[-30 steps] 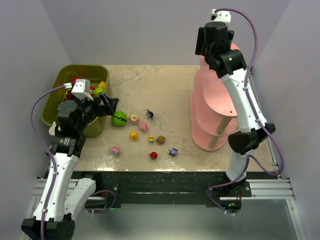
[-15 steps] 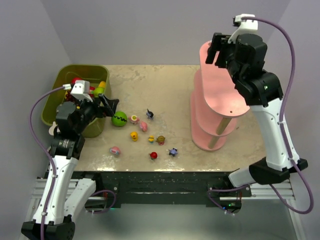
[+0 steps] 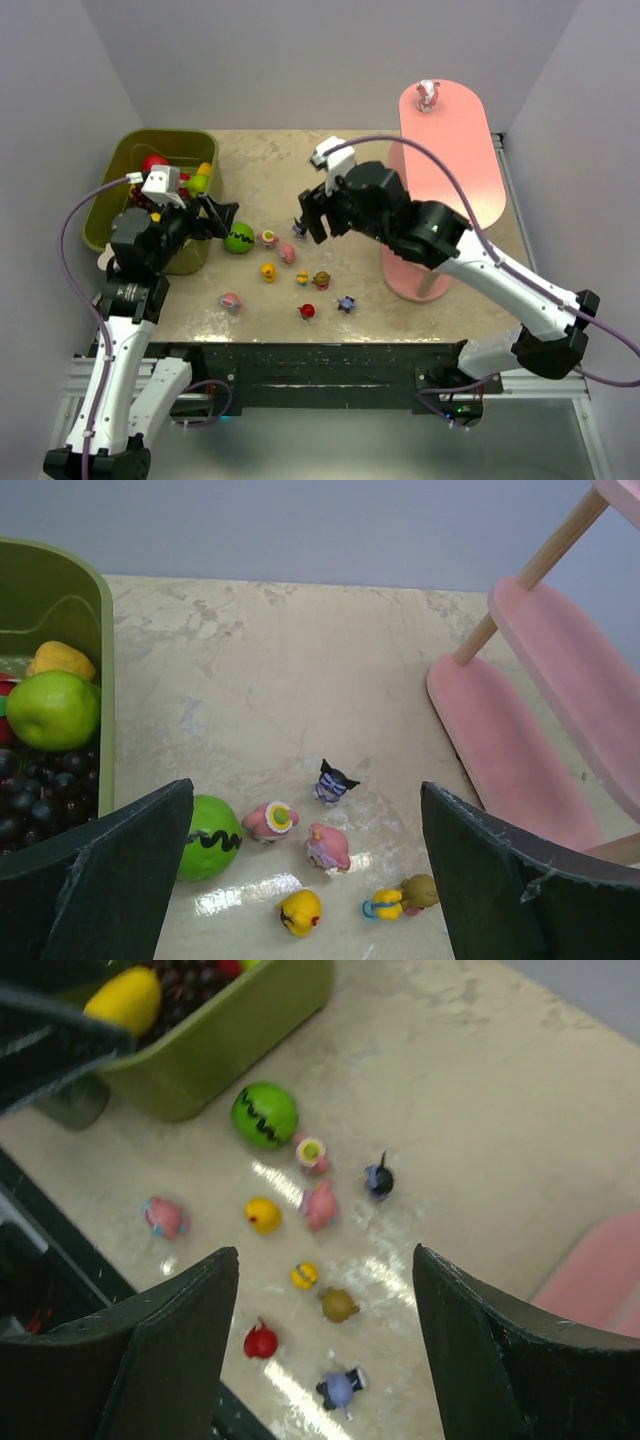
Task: Place and organize the plastic toys onto the shelf
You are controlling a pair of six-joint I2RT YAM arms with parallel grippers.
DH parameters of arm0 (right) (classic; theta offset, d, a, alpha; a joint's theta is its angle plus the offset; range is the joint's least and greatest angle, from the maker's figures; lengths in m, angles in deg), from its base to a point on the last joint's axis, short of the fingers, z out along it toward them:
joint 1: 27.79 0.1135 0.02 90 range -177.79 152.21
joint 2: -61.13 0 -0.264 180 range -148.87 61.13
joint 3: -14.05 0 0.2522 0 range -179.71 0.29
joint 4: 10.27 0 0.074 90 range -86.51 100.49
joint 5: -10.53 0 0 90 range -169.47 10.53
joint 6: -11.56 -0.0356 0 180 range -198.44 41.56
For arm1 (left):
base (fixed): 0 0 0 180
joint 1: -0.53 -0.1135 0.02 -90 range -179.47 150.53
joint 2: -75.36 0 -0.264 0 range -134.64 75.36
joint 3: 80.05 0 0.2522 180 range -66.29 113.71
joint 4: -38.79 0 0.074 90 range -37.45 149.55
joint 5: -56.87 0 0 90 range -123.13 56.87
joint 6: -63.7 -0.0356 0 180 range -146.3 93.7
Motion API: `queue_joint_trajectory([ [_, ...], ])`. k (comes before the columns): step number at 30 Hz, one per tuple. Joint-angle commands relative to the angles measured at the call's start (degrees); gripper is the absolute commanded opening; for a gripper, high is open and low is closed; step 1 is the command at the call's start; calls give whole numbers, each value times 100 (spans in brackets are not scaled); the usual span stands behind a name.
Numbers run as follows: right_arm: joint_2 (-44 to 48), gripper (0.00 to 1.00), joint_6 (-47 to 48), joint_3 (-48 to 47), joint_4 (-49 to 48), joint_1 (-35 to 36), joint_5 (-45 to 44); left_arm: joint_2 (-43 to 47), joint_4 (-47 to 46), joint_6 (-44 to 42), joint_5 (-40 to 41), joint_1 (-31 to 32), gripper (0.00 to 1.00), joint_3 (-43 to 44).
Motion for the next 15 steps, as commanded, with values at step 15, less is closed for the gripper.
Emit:
queue_joint_trajectory([
  [15,-890,73,-246,1996,-1966,859,123,157,-155,-19,599,-31,100,-427],
])
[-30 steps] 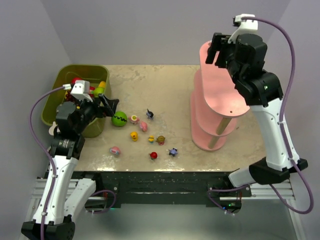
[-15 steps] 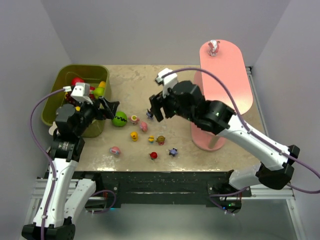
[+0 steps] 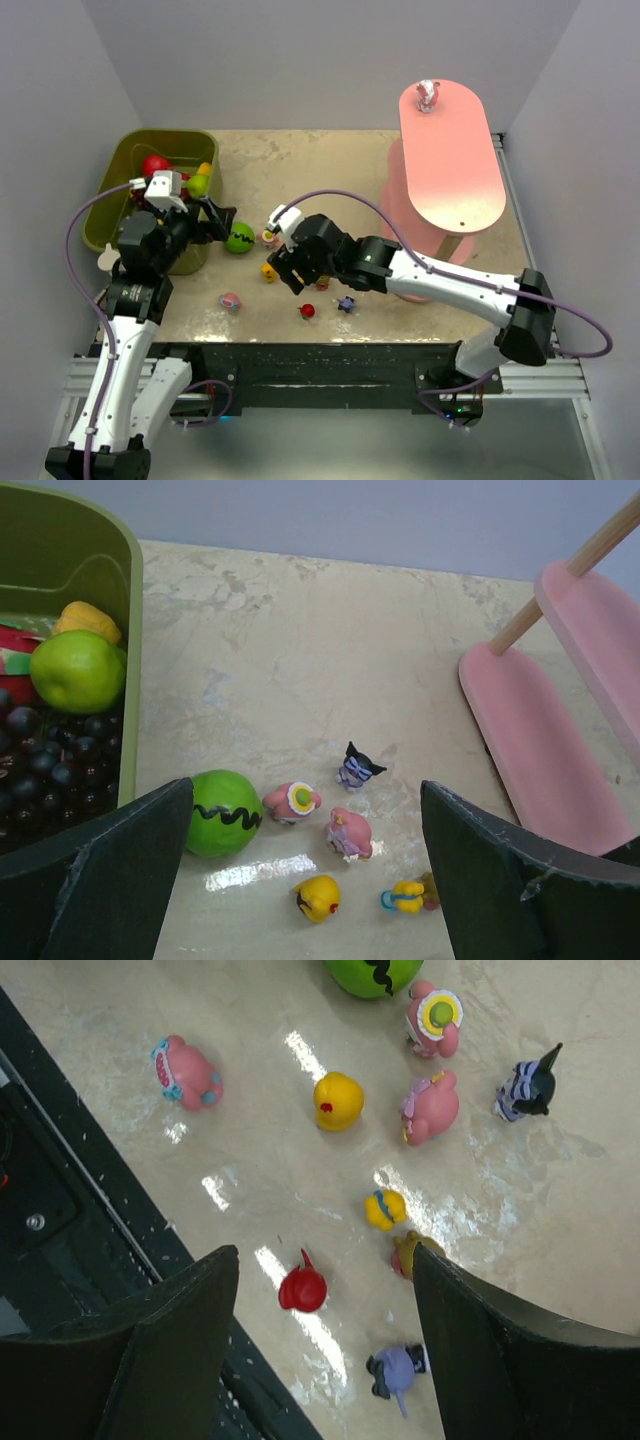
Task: Place and organize the plastic toys onto the shelf
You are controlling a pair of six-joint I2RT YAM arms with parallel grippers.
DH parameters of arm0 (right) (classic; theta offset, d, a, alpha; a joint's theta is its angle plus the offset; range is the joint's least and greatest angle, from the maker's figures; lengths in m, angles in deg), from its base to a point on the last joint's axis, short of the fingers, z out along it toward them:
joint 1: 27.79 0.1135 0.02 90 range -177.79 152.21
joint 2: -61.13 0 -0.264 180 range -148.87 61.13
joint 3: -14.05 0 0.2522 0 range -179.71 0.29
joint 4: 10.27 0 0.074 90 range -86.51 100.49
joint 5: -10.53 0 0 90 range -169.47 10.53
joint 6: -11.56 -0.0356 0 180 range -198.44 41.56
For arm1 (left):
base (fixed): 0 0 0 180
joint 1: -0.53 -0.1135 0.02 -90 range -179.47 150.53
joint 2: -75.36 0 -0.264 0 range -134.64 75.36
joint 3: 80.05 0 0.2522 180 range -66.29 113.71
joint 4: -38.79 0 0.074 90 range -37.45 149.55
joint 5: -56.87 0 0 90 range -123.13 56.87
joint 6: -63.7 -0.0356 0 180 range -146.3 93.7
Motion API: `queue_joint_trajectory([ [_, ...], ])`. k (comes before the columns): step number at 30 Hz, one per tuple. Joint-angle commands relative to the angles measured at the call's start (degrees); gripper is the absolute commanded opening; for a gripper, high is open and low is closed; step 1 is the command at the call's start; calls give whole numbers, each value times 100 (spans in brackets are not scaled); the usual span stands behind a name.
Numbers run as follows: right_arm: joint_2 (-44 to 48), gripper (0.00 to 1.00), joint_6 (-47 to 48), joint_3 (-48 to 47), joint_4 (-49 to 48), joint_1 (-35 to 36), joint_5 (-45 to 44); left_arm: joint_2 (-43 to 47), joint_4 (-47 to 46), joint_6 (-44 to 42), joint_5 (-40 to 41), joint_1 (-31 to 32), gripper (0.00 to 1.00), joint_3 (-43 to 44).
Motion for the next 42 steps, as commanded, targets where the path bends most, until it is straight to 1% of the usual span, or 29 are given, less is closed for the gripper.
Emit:
queue_joint_trajectory([
  [1,-434,73,-407,-69,-874,20,-569,129,-160,-33,267,-31,99,-77],
  [3,-847,72,-521,-192,-1015,28,-719,173,-133,-41,285,-31,100,-156],
  [4,-988,72,-591,-219,-1059,20,-998,199,-133,-41,302,-31,100,-191],
  [5,-1259,71,-618,-324,-1094,20,-1088,226,-142,-41,320,-31,100,-244],
  [8,-1612,69,-715,-491,-1295,20,-1466,235,-133,-68,337,-31,100,-288],
  [12,-2060,59,-776,-597,-1630,20,-2063,235,-151,-76,346,-31,100,-306],
  [15,-2324,56,-715,-772,-1674,20,-2362,235,-133,-85,364,-31,100,-324],
  [25,-2984,54,-724,-1124,-1736,-7,-2732,261,-151,-103,364,-31,100,-368],
  [32,-3195,55,-732,-1142,-1780,-51,-2987,244,-142,-94,355,-31,100,-376],
  [38,-3379,58,-803,-1177,-1762,-165,-3040,244,-160,-85,329,-31,100,-376],
  [42,-3485,57,-803,-1195,-1797,-235,-2979,235,-160,-85,329,-31,99,-376],
])
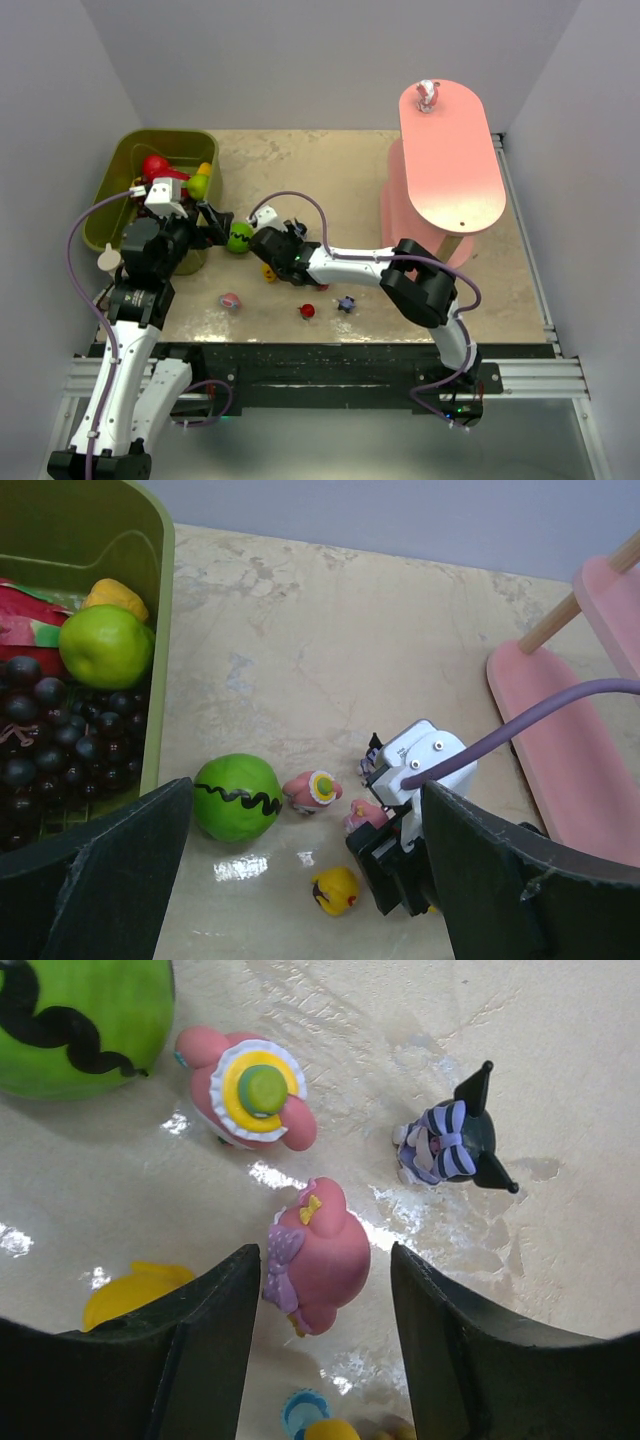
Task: Place and organize the plastic toys onto the shelf
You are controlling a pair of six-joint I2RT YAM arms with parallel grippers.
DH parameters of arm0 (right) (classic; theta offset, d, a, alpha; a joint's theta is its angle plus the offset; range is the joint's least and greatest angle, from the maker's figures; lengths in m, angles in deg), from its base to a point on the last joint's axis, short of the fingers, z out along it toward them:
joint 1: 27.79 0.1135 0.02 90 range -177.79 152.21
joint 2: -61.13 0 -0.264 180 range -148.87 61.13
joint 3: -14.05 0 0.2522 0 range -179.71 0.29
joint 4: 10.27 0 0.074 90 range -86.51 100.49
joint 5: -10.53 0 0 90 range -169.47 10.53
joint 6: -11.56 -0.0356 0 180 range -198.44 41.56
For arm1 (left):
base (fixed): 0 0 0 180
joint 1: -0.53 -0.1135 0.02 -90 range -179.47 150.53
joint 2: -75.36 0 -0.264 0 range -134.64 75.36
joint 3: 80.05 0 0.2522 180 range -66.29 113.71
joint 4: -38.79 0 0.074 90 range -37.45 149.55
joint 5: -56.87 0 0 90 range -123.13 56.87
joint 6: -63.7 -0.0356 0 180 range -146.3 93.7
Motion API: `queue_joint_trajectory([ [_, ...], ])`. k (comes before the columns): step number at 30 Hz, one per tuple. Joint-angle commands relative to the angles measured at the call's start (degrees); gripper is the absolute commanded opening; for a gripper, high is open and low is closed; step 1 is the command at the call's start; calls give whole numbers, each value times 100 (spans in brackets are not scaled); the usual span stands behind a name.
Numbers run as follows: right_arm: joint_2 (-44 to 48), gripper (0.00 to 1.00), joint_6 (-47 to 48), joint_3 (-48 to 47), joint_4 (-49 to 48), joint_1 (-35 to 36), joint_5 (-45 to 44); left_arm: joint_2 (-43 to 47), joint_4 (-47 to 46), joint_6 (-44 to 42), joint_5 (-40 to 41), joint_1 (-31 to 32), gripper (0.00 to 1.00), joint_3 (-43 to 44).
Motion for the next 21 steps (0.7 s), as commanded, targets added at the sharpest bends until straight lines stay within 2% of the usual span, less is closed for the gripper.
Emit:
queue_joint_trajectory([
  [1,-108,57,-149,-248,-198,-91,-159,14,-162,-81,-21,-31,100,-49],
  [10,-135,51,-272,-275,-31,-153,-18,-12,-171,-81,-39,-31,100,-49],
  [12,-100,38,-316,-292,-4,-170,-1,-12,-162,-99,-21,-31,100,-49],
  [13,-82,30,-334,-301,48,-170,17,-12,-153,-99,-12,-31,100,-49],
  [14,-30,18,-351,-319,66,-179,8,-12,-144,-99,-4,-31,100,-57],
  [15,5,12,-360,-327,84,-188,8,-21,-144,-99,-12,-31,99,-57],
  [18,181,0,-386,-371,180,-179,-9,-30,-136,-90,-12,-31,100,-49],
  [21,436,0,-404,-468,400,-179,-9,-21,-135,-90,-21,-31,100,-40],
])
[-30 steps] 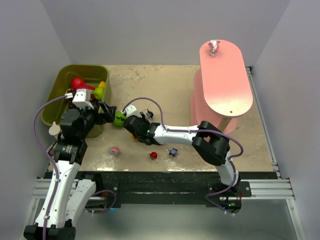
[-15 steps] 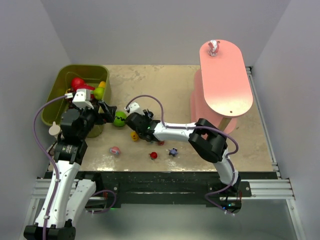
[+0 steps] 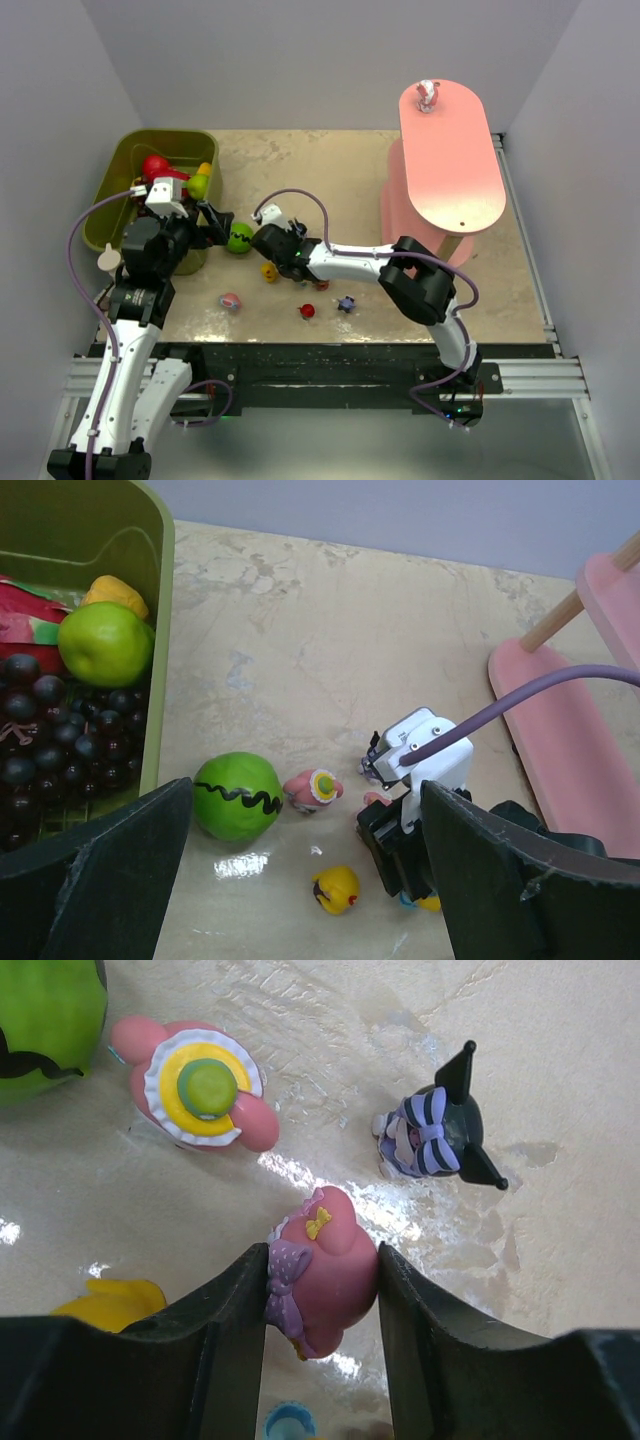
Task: Place and organize the plastic toys onto the shelf
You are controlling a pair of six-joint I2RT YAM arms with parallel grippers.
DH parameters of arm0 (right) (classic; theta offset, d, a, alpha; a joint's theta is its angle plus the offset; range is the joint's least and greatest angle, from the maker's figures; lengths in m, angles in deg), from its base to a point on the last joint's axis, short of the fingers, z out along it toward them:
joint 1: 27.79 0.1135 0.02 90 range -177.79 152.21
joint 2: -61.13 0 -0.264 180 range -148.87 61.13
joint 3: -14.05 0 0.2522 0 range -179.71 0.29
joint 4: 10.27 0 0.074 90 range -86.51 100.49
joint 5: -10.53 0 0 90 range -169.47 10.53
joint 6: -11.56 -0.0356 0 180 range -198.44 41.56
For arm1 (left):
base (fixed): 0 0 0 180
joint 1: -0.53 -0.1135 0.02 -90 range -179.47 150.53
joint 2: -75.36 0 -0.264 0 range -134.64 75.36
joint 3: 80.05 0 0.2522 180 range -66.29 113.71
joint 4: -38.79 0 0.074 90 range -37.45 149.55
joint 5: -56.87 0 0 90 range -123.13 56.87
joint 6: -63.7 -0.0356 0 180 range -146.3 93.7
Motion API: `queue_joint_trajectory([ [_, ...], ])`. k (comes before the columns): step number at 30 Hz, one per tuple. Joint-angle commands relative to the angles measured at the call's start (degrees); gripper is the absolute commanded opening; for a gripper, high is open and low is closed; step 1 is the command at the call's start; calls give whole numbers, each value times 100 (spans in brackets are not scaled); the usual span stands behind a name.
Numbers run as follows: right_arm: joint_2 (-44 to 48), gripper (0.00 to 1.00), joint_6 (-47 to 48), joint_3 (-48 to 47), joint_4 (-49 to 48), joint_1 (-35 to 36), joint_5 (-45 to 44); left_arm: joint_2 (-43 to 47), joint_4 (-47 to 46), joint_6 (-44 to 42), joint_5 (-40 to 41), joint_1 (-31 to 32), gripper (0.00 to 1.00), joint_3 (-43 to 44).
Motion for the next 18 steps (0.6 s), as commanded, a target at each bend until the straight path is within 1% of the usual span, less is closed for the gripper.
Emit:
queue_joint_trajectory([
  [1,670,0,-157,-392,308,-17,-49,36,-135,-77,-21,-31,99,-40],
  [6,1284,0,-140,-882,1028,-26,-58,44,-127,-68,-39,-31,100,-75],
  [7,1356,0,-113,-1014,1387,-26,-75,36,-127,-68,-39,-31,100,-75],
  [13,1523,0,80,-2289,2907,-44,-461,27,-153,-59,-74,-31,100,-92],
  [18,1620,0,265,-3062,3569,-149,-857,18,-162,-50,-91,-31,100,-92],
])
